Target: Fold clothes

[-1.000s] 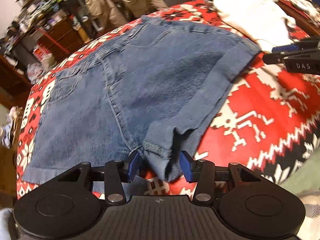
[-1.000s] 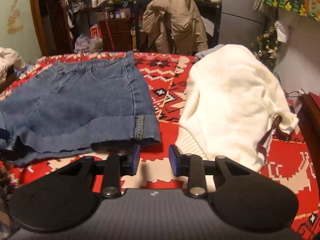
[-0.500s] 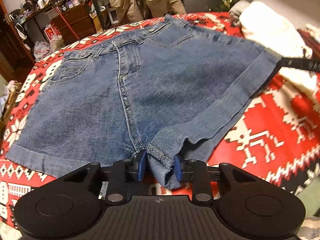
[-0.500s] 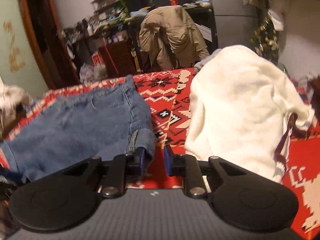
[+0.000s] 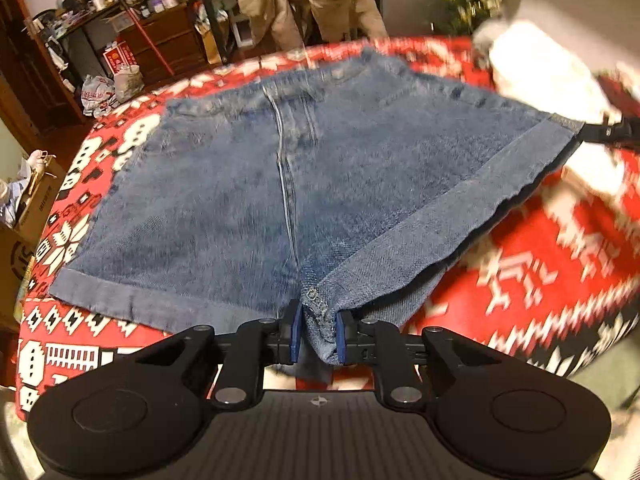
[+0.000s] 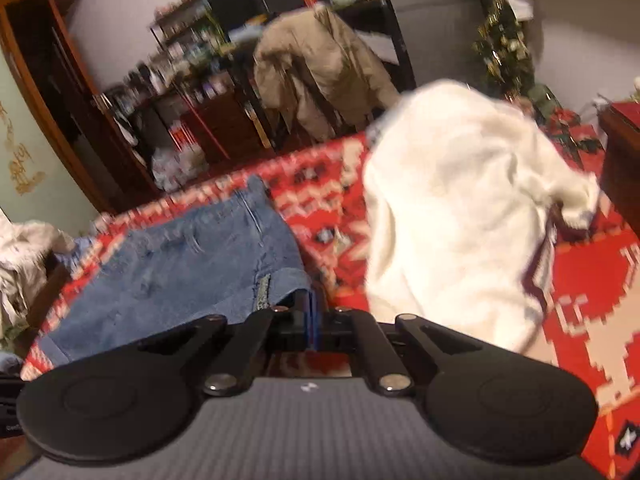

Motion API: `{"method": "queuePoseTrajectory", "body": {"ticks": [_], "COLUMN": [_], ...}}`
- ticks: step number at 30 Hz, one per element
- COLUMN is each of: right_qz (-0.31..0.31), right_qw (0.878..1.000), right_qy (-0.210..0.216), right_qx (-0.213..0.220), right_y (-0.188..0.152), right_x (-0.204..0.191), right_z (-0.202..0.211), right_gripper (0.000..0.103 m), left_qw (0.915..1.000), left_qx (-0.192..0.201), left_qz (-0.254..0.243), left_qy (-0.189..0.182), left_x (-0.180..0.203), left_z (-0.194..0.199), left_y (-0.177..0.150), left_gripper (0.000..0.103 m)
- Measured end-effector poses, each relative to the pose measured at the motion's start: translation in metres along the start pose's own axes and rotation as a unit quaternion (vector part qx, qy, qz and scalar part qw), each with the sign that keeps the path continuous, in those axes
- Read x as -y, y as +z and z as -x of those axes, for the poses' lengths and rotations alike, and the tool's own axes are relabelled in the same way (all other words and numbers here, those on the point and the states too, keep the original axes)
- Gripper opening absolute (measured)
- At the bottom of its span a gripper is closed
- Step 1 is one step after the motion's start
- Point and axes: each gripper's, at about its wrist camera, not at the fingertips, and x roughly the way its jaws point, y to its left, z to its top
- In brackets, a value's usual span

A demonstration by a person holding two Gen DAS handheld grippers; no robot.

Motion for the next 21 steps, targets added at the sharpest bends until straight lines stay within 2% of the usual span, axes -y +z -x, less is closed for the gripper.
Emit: {"method": "queuePoseTrajectory", "body": {"ticks": [2,9,11,14,16,21], "right_qz": [0.007,0.023,0.003,-0.027,-0.031,-0.02], "right_qw": [1.0,0.995,0.996,0.997,0.998,1.0], "right_qy": [-0.023,-0.078,-0.079,-0.062,-0.048,-0.021], "right_qx": [-0.02,-0.05,-0.045,-0.025,-0.011,-0.002], "right_y": [-0.007,-0.021,-0.02,-0.017,-0.016,-0.02], "right_x": [0.001,0.009,0.02,0.027,0.024,0.003], "right_z": [-0.012,-0.031,-0.027,-0.012,-0.001,0.026], "right_gripper": [0.0,0.0,0.0,0.0,0.0,0.002], "left_qw": [0.9997,0.9981,0.9986,0.9991,0.9993,0.9985], "left_qx": [-0.021,-0.043,-0.042,-0.033,-0.018,0.009], "left_qz": [-0.013,-0.043,-0.032,-0.007,0.002,0.021], "left_qy": [0.006,0.012,0.0,-0.027,-0.032,-0.051], "left_x": [0.009,0.016,0.011,0.002,0.001,-0.013], "left_z": [-0.014,-0.019,-0.015,-0.004,0.006,0.03], "left_y": [0.001,0.003,0.002,0.001,0.001,0.008], "left_gripper": [0.017,0.021,0.021,0.029,0.035,0.037]}}
